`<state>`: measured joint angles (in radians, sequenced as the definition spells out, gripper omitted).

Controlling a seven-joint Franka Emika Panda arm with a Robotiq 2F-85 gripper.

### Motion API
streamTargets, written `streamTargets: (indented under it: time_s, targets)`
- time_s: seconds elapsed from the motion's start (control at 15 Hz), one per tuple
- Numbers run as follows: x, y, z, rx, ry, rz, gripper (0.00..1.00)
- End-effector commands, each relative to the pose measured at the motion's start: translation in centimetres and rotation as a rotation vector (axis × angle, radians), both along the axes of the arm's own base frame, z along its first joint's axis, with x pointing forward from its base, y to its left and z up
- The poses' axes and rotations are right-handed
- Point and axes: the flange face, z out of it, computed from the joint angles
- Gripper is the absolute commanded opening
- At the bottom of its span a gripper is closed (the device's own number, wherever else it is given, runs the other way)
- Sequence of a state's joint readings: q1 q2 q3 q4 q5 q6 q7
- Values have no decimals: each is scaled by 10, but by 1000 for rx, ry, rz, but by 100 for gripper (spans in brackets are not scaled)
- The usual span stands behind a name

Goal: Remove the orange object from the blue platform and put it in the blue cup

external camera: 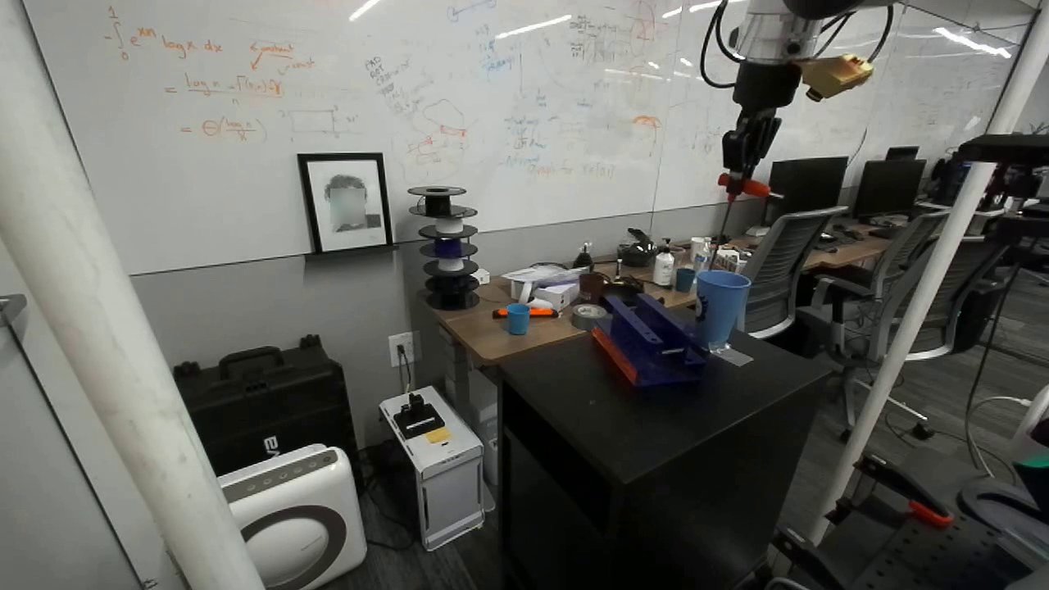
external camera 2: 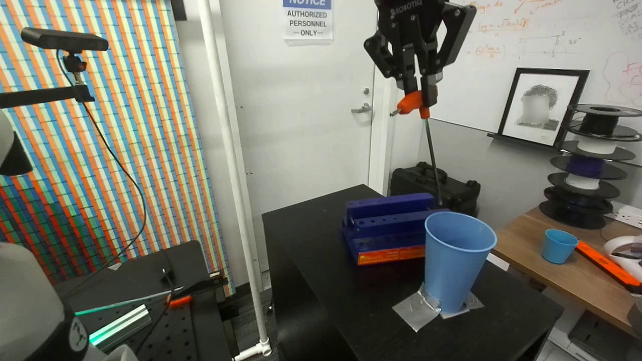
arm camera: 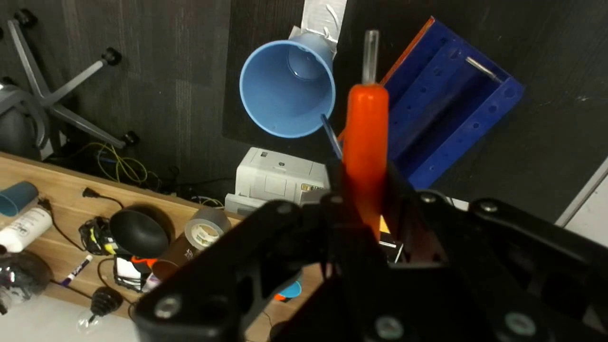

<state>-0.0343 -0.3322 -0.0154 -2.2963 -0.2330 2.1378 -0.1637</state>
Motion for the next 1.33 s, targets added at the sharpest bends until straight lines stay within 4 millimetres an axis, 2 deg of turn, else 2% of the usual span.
streamTargets:
  time_s: [0.0, 0.27, 0.33, 0.4, 0.53, 0.67, 0.93, 1.27]
  targets:
    - [6, -18, -19, -8, 17, -74, 13]
    - [13, -30, -41, -21, 38, -128, 14]
    - [16, -34, -47, -19, 43, -130, 18]
    - [18, -35, -50, -18, 45, -136, 46]
    - [22, -39, -55, 0, 53, -149, 54]
    - [25, -39, -55, 5, 50, -153, 69]
    - [28, -36, -40, 35, 37, -147, 100]
    - [23, -10, 2, 69, -3, -147, 100]
